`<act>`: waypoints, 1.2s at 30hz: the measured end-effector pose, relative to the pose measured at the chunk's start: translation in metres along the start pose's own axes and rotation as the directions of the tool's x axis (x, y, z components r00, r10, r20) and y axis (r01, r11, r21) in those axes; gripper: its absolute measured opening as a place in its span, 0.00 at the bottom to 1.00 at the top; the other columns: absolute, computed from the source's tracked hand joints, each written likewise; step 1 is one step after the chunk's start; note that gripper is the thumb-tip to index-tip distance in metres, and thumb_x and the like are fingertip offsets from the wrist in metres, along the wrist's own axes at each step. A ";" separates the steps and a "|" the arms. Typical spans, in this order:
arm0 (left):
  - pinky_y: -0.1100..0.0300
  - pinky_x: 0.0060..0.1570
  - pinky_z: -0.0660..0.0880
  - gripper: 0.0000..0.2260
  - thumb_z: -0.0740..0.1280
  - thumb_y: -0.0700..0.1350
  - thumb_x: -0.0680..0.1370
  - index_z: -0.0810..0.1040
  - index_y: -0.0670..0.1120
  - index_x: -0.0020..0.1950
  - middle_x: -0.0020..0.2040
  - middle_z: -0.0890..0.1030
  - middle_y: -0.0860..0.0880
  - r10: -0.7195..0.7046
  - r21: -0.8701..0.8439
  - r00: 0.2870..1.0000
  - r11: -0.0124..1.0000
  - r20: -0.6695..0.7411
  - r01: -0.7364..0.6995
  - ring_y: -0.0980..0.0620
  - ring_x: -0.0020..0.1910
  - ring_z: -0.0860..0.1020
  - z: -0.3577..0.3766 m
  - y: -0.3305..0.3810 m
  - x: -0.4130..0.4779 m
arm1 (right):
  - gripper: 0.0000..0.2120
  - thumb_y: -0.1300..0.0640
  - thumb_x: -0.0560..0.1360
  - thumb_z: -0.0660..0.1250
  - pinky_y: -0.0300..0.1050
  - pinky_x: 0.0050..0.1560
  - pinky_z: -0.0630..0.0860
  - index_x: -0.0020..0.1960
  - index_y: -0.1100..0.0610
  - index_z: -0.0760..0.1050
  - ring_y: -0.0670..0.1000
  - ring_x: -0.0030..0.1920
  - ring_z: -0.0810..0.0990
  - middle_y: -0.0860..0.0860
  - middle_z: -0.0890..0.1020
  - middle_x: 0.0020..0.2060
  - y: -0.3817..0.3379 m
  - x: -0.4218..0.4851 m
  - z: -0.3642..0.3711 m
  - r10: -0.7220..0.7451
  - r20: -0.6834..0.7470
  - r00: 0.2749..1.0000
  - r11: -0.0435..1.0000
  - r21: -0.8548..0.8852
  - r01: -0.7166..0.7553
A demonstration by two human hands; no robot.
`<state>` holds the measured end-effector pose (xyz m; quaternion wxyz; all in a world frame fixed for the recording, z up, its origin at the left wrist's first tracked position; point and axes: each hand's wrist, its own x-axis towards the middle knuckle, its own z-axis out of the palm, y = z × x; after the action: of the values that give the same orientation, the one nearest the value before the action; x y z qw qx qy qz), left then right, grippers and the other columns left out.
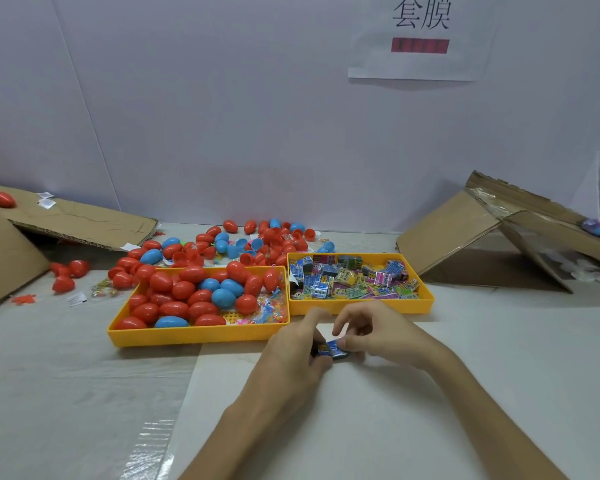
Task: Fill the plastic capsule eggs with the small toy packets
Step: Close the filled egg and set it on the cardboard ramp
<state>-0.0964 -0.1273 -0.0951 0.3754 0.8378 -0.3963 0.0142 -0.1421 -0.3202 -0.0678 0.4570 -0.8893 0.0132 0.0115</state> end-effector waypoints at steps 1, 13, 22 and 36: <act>0.55 0.50 0.76 0.23 0.73 0.42 0.75 0.69 0.57 0.65 0.47 0.81 0.56 0.003 0.000 1.000 1.000 -0.001 -0.003 0.56 0.47 0.78 0.000 0.000 0.000 | 0.06 0.63 0.74 0.74 0.36 0.35 0.72 0.47 0.54 0.81 0.48 0.32 0.81 0.49 0.82 0.30 0.000 0.000 -0.001 0.002 0.001 1.000 1.000 0.000 -0.002; 0.58 0.50 0.75 0.22 0.73 0.43 0.76 0.70 0.57 0.66 0.48 0.80 0.57 0.012 -0.004 1.000 1.000 -0.013 -0.012 0.57 0.47 0.77 0.000 -0.001 -0.002 | 0.07 0.67 0.76 0.71 0.45 0.38 0.79 0.50 0.58 0.81 0.53 0.36 0.84 0.57 0.84 0.35 0.004 0.000 -0.009 -0.031 0.030 0.999 0.999 0.023 0.030; 0.59 0.49 0.76 0.22 0.72 0.43 0.76 0.69 0.58 0.65 0.46 0.79 0.58 -0.023 -0.009 1.000 1.000 -0.005 0.023 0.57 0.47 0.77 -0.002 0.001 -0.004 | 0.11 0.69 0.75 0.70 0.46 0.41 0.80 0.47 0.54 0.83 0.51 0.36 0.84 0.54 0.85 0.35 0.007 -0.003 -0.023 -0.054 -0.082 0.995 0.998 -0.016 0.053; 0.67 0.43 0.78 0.06 0.69 0.51 0.81 0.80 0.54 0.57 0.46 0.85 0.57 -0.165 -0.440 0.985 0.889 -0.054 0.125 0.61 0.46 0.83 -0.019 0.010 0.000 | 0.14 0.63 0.71 0.69 0.54 0.45 0.78 0.50 0.45 0.83 0.57 0.44 0.81 0.56 0.82 0.42 -0.013 -0.007 -0.004 -0.237 -0.119 0.964 0.964 0.092 0.248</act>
<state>-0.0980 -0.1197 -0.0750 0.5703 0.7586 -0.3082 -0.0648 -0.1482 -0.3157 -0.0551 0.5003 -0.8580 -0.0709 -0.0928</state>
